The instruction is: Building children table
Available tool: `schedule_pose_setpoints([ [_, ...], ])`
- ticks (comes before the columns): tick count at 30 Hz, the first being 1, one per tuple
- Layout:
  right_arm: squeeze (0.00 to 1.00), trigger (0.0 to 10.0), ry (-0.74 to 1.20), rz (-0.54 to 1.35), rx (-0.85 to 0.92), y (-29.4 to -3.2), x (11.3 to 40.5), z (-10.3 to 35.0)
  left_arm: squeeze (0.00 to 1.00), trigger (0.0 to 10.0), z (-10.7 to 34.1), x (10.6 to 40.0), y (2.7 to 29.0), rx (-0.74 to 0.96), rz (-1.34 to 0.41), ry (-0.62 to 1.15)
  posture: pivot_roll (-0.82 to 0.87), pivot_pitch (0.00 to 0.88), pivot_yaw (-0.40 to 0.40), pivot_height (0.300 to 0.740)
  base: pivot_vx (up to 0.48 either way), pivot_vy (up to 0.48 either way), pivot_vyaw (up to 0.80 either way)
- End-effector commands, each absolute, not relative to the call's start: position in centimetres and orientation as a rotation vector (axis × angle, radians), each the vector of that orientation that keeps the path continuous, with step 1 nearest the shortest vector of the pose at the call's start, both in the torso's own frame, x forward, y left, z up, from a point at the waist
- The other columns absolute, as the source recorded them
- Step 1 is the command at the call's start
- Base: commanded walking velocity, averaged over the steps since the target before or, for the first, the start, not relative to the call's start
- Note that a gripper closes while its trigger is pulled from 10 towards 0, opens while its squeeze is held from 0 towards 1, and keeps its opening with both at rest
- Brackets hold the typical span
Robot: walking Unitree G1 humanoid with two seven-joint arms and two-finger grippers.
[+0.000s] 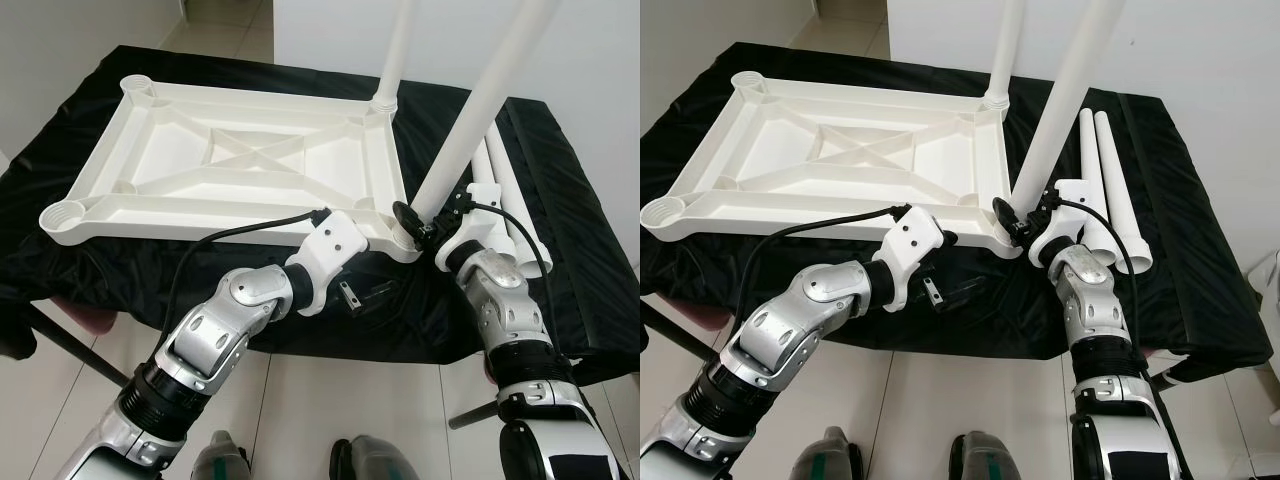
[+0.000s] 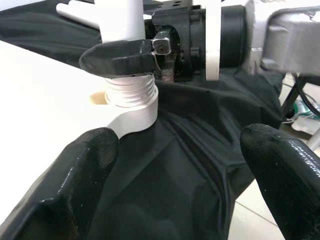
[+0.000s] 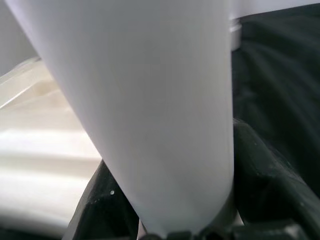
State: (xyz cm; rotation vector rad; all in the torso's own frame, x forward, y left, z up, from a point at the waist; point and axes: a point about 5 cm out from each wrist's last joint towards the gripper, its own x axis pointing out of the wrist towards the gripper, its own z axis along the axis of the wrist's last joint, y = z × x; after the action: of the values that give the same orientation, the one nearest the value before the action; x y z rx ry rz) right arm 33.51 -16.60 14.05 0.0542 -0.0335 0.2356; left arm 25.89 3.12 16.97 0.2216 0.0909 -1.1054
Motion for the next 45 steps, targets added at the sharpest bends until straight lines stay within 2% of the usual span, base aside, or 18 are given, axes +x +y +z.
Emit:
schedule_pose_setpoints([
  [1, 0.00, 10.0, 0.014, 0.137, 0.084, -16.8, 33.3, 13.3, 0.00, 10.0, 16.9, 25.3, 2.8, 0.216, -1.182, 0.103, -0.04, 0.020, -0.039, 0.740, 0.000, 0.000, 0.00],
  [2, 0.00, 10.0, 0.017, 0.051, 0.085, -16.3, 33.0, 13.2, 0.00, 10.0, 16.9, 25.2, 2.8, 0.212, -1.182, 0.104, -0.04, 0.025, -0.041, 0.740, 0.000, 0.000, 0.00],
  [8, 0.00, 10.0, 0.010, -0.035, 0.115, -15.2, 32.5, 13.2, 0.00, 10.0, 16.9, 25.2, 2.8, 0.212, -1.181, 0.106, -0.04, 0.029, -0.041, 0.740, 0.000, 0.000, 0.00],
  [11, 0.00, 10.0, -0.001, -0.135, 0.125, -13.8, 32.0, 13.3, 0.00, 10.0, 16.9, 25.3, 2.8, 0.210, -1.179, 0.104, -0.04, 0.033, -0.042, 0.740, 0.000, 0.000, 0.00],
  [17, 0.00, 10.0, -0.006, -0.151, 0.157, -12.7, 32.0, 13.8, 0.00, 10.0, 17.0, 25.3, 2.8, 0.208, -1.177, 0.104, -0.04, 0.035, -0.044, 0.740, 0.000, 0.000, 0.00],
  [24, 0.00, 10.0, 0.005, -0.162, 0.134, -13.2, 31.9, 13.7, 0.00, 10.0, 17.0, 25.3, 2.8, 0.203, -1.173, 0.105, -0.04, 0.038, -0.047, 0.740, 0.000, 0.000, 0.00],
  [25, 1.00, 10.0, -0.002, -0.142, 0.142, -13.2, 31.9, 13.8, 0.00, 10.0, 17.0, 25.3, 2.8, 0.204, -1.172, 0.105, -0.04, 0.039, -0.048, 0.740, 0.000, 0.000, 0.00],
  [34, 1.00, 10.0, -0.067, -0.008, 0.195, -13.7, 32.0, 14.7, 0.00, 10.0, 17.0, 25.3, 2.9, 0.204, -1.168, 0.106, -0.04, 0.038, -0.051, 0.740, 0.000, 0.000, 0.00],
  [40, 1.00, 10.0, -0.044, 0.237, 0.168, -14.7, 32.2, 14.4, 0.00, 10.0, 17.0, 25.3, 3.0, 0.202, -1.165, 0.106, -0.04, 0.038, -0.053, 0.740, 0.000, 0.000, 0.00],
  [41, 0.00, 10.0, -0.026, 0.277, 0.158, -14.9, 32.2, 14.2, 0.00, 10.0, 17.0, 25.3, 3.0, 0.202, -1.164, 0.105, -0.04, 0.038, -0.053, 0.740, 0.000, 0.000, 0.00],
  [45, 0.00, 10.0, -0.006, 0.321, 0.128, -15.7, 32.3, 13.6, 0.00, 10.0, 17.1, 25.4, 3.0, 0.202, -1.163, 0.105, -0.03, 0.037, -0.054, 0.740, 0.000, 0.000, 0.00],
])
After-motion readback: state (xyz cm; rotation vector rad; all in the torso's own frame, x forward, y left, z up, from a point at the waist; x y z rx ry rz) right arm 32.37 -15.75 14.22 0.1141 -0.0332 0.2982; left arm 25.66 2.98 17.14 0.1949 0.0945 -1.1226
